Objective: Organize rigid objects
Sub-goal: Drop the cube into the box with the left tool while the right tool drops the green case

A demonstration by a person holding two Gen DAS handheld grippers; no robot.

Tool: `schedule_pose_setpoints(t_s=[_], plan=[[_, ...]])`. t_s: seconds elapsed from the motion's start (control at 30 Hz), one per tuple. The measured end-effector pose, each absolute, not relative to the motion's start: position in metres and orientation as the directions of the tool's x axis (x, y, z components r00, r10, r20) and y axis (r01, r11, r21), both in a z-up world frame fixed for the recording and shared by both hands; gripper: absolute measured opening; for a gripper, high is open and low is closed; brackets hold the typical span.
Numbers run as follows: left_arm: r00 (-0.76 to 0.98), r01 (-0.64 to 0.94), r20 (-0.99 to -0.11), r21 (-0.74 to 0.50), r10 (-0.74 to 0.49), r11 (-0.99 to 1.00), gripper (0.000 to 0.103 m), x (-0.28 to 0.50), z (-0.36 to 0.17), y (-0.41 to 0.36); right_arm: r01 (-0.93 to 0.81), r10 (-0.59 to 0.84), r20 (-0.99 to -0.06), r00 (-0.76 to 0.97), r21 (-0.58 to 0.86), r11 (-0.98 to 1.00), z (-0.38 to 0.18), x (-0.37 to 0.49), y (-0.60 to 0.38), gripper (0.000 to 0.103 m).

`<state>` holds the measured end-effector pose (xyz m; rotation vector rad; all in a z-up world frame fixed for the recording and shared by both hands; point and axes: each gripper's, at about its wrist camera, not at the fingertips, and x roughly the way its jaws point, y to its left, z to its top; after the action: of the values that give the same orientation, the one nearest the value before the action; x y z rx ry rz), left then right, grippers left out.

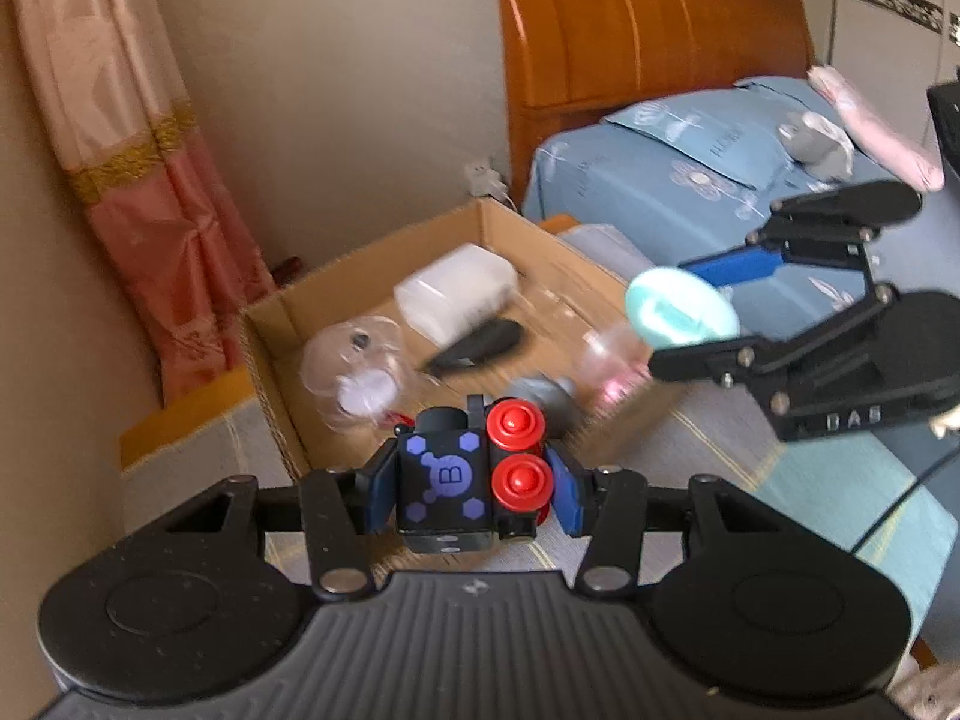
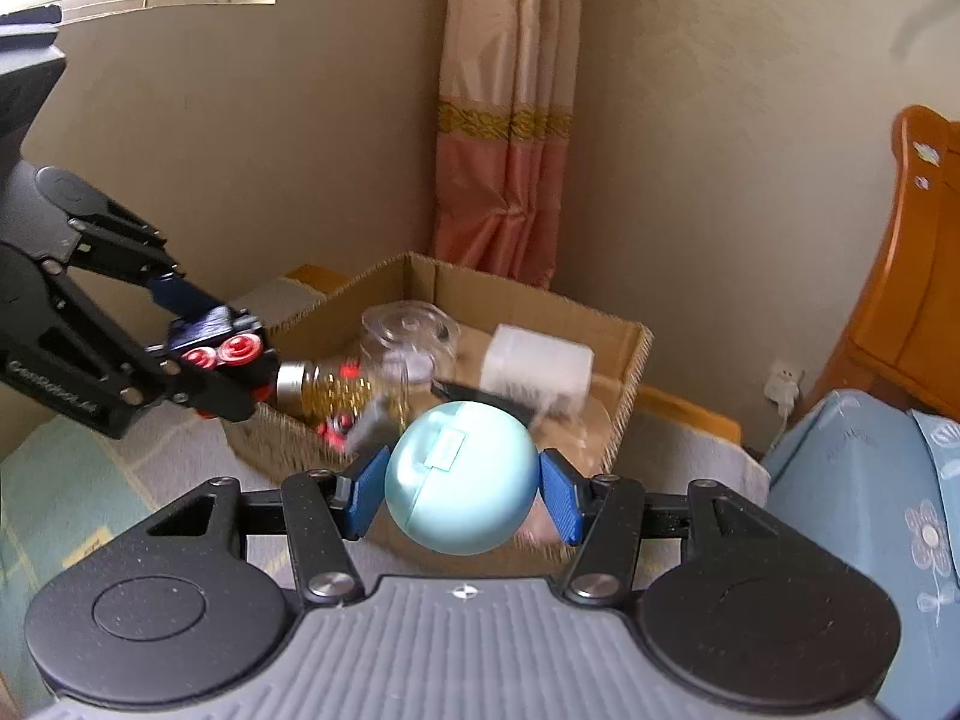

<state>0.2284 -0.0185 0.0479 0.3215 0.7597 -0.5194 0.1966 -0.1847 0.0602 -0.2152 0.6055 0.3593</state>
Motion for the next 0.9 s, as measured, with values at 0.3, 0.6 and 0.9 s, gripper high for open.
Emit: schedule_pose_setpoints(t_s=[0.3, 0.6, 0.9], plan=[[0.625, 0.530, -0.713, 0.088, -0.318, 0.843, 0.049, 0.292, 0.047, -0.020, -0.407, 0.283, -0.616, 0.735, -0.067, 0.911, 0.048, 0.250, -0.168, 0.060], [0.619, 0.520, -0.725, 0.092, -0.300, 0.849, 0.049, 0.346, 0.039, -0.027, -0.404, 0.276, -0.636, 0.721, -0.062, 0.913, 0.031, 0.281, -0.164, 0.060], [0.602, 0.513, -0.741, 0.074, -0.297, 0.855, 0.049, 0.384, 0.025, -0.038, -0.404, 0.277, -0.611, 0.742, -0.077, 0.912, 0.033, 0.280, -0.168, 0.078]])
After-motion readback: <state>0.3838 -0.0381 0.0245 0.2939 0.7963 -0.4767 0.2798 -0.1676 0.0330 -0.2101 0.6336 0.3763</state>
